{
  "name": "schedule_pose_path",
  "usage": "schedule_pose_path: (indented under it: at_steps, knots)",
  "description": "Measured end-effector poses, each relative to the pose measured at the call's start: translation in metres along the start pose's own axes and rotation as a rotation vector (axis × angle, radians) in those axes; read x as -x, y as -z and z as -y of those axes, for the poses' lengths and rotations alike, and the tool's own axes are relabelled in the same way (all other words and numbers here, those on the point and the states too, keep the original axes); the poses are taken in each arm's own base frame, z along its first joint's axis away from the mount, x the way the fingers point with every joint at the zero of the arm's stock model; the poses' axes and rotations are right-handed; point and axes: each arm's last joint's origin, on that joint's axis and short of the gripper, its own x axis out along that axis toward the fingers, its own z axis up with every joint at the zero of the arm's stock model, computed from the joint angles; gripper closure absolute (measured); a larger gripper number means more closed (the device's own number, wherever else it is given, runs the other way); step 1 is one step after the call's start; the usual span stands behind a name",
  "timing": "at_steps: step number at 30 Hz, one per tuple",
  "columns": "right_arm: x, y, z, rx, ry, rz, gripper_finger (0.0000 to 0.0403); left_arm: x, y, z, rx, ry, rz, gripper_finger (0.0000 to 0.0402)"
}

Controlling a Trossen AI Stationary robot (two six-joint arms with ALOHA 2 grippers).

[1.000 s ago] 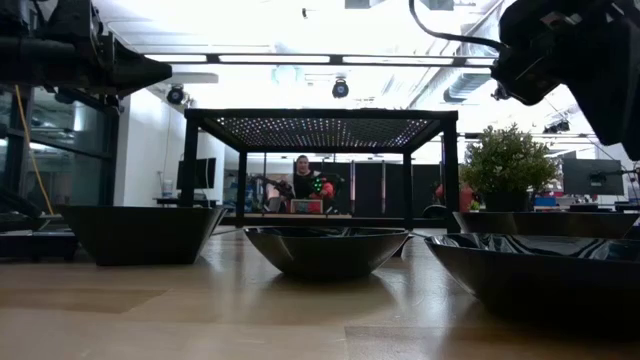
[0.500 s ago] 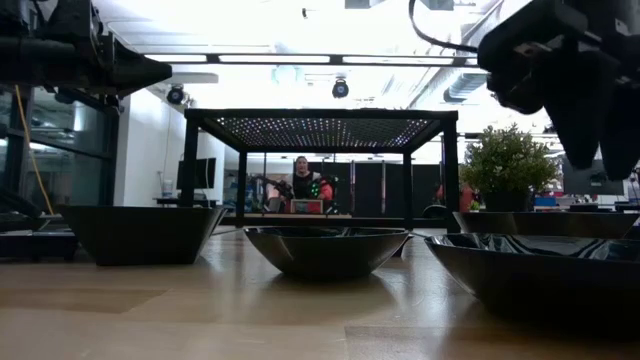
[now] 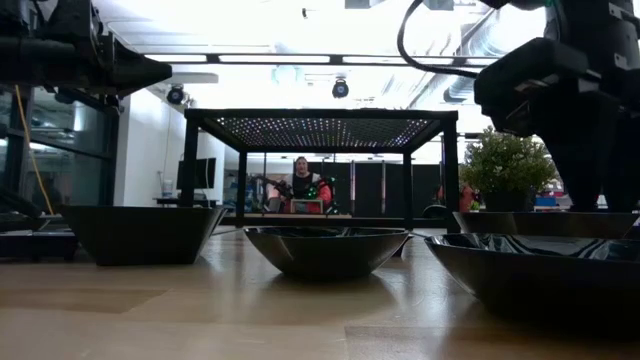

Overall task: Pick & Place Mini shaped plates
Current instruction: Stack the black distorted plate on top of the black distorted plate on the shelf

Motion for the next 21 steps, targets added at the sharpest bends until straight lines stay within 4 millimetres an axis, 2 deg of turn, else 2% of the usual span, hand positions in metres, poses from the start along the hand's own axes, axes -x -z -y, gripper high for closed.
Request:
schedule_pose_path:
  at_steps: [9, 21]
  knots:
    - [-0.0074, -0.0005, -0.0046, 0.009, -0.013, -0.005, 0.0231, 0.0000, 0.0001, 0.0000, 0.000, 0.000, -0.001, 0.0369]
    - [-0.0076, -0.0014, -0.0048, 0.006, -0.013, 0.001, 0.0231, 0.0000, 0.0000, 0.0000, 0.000, 0.000, 0.000, 0.0369]
